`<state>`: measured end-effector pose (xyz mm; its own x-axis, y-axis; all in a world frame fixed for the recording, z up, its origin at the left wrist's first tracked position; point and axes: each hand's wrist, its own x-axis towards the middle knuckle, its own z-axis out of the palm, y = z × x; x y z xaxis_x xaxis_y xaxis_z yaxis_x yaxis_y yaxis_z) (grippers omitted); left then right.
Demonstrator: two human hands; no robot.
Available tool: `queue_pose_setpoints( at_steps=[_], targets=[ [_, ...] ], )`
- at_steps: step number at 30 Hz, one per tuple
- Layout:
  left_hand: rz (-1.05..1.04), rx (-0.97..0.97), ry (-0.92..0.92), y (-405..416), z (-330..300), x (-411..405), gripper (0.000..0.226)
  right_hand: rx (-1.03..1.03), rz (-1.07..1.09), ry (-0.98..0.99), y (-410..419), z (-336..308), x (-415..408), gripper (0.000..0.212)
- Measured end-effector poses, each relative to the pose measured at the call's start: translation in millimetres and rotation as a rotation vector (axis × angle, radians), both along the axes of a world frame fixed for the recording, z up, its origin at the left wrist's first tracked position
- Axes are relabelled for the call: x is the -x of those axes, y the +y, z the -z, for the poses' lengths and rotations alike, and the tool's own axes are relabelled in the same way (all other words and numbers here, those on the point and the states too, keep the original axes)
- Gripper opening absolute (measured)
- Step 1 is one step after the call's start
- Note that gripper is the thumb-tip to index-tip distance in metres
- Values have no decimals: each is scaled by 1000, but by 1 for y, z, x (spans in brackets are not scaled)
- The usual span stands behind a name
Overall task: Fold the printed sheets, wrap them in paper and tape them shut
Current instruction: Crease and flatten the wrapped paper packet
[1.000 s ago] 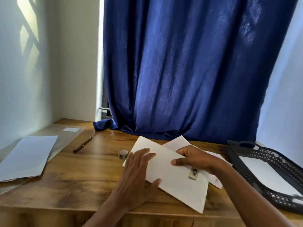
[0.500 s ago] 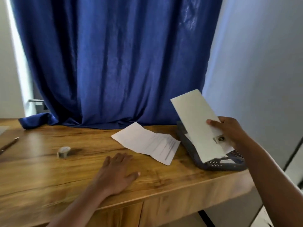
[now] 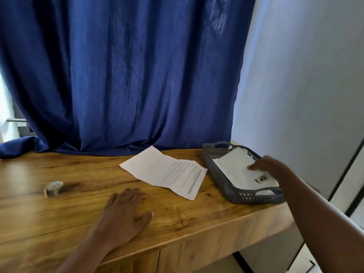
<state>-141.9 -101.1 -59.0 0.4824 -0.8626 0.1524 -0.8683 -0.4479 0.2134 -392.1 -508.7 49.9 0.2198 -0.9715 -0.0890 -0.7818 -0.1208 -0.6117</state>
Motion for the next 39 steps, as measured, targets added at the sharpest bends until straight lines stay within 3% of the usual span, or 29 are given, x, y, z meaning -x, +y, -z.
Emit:
queue_pose_setpoints(
  at_steps=[3, 7, 11, 15, 17, 20, 23, 29, 35, 37, 39],
  targets=[
    [-3, -9, 6, 0, -1, 0, 137, 41, -12, 186, -7, 8, -6, 47],
    [1, 0, -3, -1, 1, -1, 133, 64, -19, 175, -15, 16, -7, 53],
    [9, 22, 3, 1, 2, -2, 128, 330, -85, 176, 12, -4, -15, 42],
    [13, 31, 12, 0, 4, -3, 117, 486, -322, -46, 76, -24, -50, 30],
    [18, 34, 34, 1, 5, -4, 99, 526, -506, -96, 113, -18, -73, 33],
    [18, 57, 36, 0, 7, -5, 71, 465, -716, -68, 165, 5, -106, 44],
    [18, 96, 51, 1, 5, -5, 65, 412, -831, 25, 204, 37, -140, 58],
    [-12, 348, 88, 10, 2, 3, 49, 427, -903, 335, 240, 89, -187, 73],
    [-29, 629, 299, 21, -3, -1, 46, 444, -944, 281, 258, 100, -176, 75],
    [-20, 705, 282, 29, -4, -2, 42, 447, -985, 246, 270, 99, -161, 83],
    [11, 745, 193, 41, -4, -1, 40, 446, -1035, 235, 280, 99, -145, 75]
  ],
)
